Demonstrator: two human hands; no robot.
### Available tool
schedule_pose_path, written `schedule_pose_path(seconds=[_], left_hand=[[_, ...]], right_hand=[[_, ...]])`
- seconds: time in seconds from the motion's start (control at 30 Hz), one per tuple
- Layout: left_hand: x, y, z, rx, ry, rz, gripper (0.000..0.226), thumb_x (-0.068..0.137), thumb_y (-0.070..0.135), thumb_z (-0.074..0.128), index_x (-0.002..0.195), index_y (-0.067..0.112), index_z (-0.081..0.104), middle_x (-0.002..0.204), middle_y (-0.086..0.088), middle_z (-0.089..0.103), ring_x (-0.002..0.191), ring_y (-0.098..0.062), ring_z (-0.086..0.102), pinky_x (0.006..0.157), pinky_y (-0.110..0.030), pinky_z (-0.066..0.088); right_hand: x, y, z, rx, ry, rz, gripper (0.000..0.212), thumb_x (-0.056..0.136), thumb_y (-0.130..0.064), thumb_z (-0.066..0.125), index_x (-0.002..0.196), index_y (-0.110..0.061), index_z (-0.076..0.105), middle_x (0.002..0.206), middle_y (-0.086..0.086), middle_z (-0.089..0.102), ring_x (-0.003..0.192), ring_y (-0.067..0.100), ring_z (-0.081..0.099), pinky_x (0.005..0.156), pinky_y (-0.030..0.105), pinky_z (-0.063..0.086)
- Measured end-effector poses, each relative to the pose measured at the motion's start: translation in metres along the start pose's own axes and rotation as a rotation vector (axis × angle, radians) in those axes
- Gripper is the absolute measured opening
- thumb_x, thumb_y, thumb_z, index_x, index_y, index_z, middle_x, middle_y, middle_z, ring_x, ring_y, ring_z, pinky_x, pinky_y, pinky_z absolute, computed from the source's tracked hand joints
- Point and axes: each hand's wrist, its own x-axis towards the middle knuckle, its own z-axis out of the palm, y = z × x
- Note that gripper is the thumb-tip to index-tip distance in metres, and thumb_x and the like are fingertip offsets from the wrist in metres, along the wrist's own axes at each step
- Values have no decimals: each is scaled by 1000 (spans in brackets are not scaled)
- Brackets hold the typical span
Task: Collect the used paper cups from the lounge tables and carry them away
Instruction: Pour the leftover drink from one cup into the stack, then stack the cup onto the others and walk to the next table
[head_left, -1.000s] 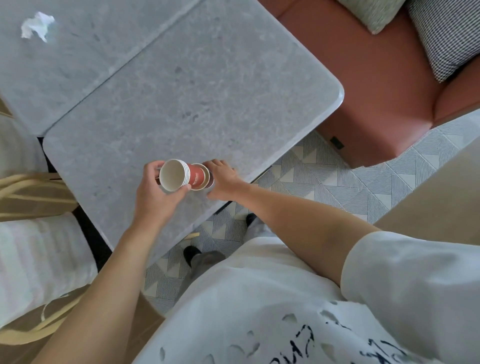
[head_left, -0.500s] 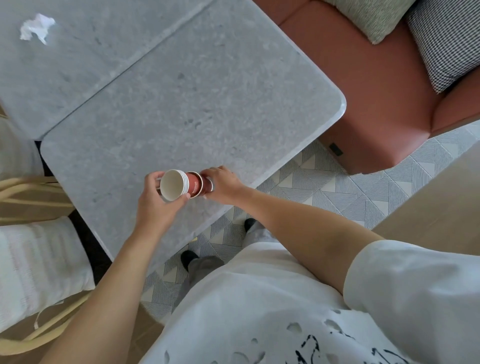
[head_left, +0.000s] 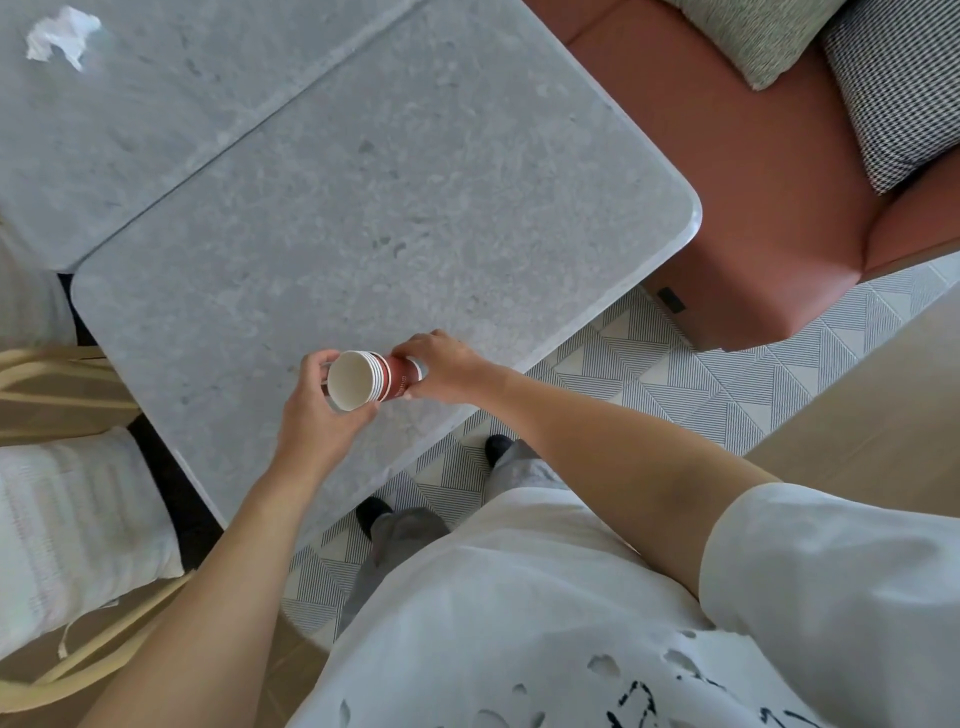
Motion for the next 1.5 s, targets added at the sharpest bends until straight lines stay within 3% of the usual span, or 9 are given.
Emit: schedule_pose_path(seconds=[0.1,0.23,0.37,0.53,0.67,0.97,1.2,1.33,1.5], left_hand=[[0,1,3,3,-6,-16,72,76,12,91,134,27,51,118,12,62,104,-13,60,78,-16,42],[0,6,9,22,7,-22,68,73,14,92,125,30,51,107,22,63,100,-14,64,74,-21,45],[2,18,14,88,0,-26,67,73,23,92,122,29,48,112,6,68,95,-22,66,75,-34,47],[-2,33,21,173,-3,-31,66,72,29,94,120,21,48,108,-1,68,95,-30,65,76,-44,54],[-9,37,31,256,-7,6,60,77,28,90,119,15,50,112,-9,67,101,-36,63,78,-50,54],[-10,38,30,284,8,20,60,72,31,93,113,19,51,107,-4,69,96,-32,64,69,-39,45],[-16,45,13,296,23,33,66,66,40,97,114,18,57,109,-2,69,101,-32,63,78,-47,55],[-25,49,1,236,85,20,66,63,33,96,115,21,57,110,1,67,103,-29,63,80,-47,55],[-30,69,-16,229,135,49,65,66,38,90,120,22,57,116,0,68,109,-32,63,86,-49,55]], right_hand=[[1,0,1,-18,-9,-11,50,87,-31,81,135,-31,65,129,-4,66,128,29,50,105,48,47],[0,0,1,-32,-16,-9,48,87,-32,81,132,-31,66,127,-4,66,127,28,50,104,48,48],[0,0,0,-48,-13,-14,47,87,-32,80,132,-29,66,126,-2,66,126,28,53,104,47,49],[-1,-1,-1,-91,-24,-37,39,87,-32,81,124,-27,70,124,0,68,122,30,56,104,49,49],[-6,2,5,-87,-15,-26,53,85,-34,84,135,-25,67,140,-1,61,132,27,49,105,47,48],[-16,3,9,-38,-11,-1,60,90,-33,79,146,-24,58,148,-2,55,140,24,44,111,43,42],[-19,-3,8,37,-6,41,63,85,-32,81,144,-27,58,145,1,57,139,25,48,114,44,45],[-22,-12,6,85,20,36,72,81,-29,84,147,-29,56,149,-4,56,140,21,50,114,41,46],[-29,-28,-4,135,108,-20,73,72,-22,92,139,-29,63,137,-3,63,129,22,56,102,38,51]])
